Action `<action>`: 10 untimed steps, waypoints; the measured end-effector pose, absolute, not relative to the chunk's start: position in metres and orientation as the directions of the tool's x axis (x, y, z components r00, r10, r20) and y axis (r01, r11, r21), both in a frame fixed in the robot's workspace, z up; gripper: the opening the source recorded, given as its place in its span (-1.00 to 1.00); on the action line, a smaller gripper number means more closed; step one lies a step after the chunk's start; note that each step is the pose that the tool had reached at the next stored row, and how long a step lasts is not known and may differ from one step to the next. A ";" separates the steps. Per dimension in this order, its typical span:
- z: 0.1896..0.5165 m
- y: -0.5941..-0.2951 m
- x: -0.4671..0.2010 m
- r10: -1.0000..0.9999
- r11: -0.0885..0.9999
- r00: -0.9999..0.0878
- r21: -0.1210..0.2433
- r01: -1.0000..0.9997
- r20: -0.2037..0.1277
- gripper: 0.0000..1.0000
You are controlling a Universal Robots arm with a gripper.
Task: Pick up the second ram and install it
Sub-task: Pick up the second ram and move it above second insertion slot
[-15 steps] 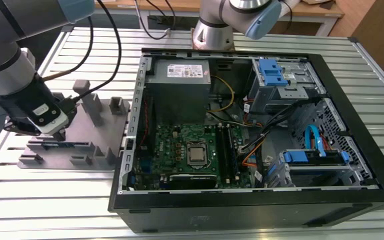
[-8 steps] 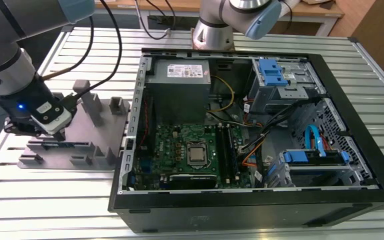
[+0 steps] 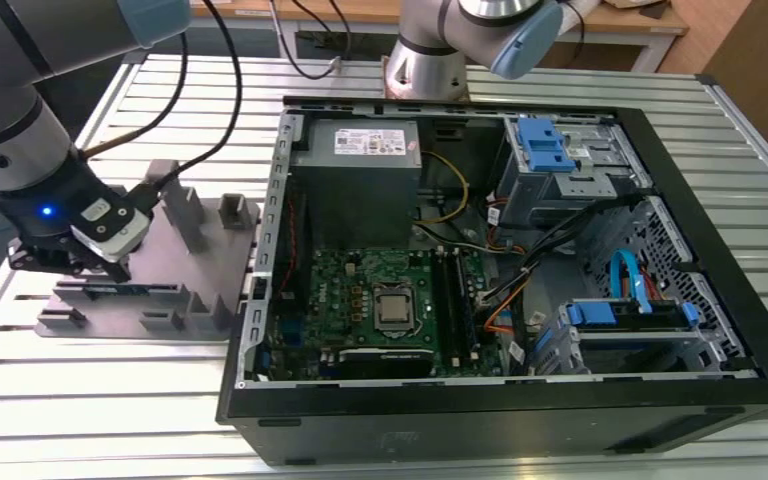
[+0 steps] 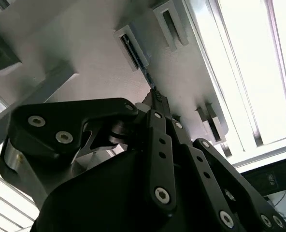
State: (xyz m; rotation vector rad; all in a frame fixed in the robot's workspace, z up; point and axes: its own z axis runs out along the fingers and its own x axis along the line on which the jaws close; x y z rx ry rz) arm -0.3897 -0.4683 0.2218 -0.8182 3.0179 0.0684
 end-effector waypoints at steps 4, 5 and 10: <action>0.222 -0.468 -0.390 -0.547 0.836 -0.837 0.039 -0.548 -0.025 -0.79; 0.222 -0.468 -0.390 -0.558 0.829 -0.829 0.039 -0.559 -0.025 -0.79; 0.222 -0.468 -0.390 -0.612 0.790 -0.791 0.039 -0.612 -0.025 -0.79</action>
